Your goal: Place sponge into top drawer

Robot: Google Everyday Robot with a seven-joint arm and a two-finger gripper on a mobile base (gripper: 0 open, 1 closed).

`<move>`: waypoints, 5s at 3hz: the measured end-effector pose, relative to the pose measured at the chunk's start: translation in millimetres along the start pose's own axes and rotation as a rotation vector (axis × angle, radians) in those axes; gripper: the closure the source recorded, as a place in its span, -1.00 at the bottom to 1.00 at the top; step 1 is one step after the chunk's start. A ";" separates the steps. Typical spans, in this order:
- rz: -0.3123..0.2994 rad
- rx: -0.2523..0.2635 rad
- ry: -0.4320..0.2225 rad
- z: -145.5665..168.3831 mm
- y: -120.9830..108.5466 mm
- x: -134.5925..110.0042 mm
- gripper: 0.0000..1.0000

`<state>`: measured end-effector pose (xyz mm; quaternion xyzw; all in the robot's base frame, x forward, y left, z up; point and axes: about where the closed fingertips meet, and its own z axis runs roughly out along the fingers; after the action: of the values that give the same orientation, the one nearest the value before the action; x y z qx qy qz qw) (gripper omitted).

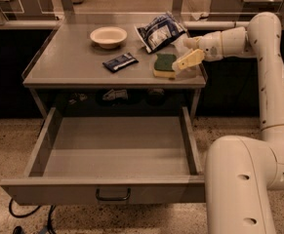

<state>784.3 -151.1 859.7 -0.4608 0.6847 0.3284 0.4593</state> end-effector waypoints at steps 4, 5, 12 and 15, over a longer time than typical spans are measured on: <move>0.041 -0.065 0.020 50.9 3.5 17.6 -1.00; 0.041 -0.065 0.020 50.9 3.5 17.6 -0.62; -0.049 0.244 -0.096 -154.3 61.0 -84.0 1.00; -0.182 0.289 -0.041 -153.6 84.1 -84.1 1.00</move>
Offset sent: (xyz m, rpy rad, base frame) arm 0.0082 0.0344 -0.0245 0.0231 0.0398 0.0408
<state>668.6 -227.3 995.9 -0.4434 0.6707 0.1928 0.5625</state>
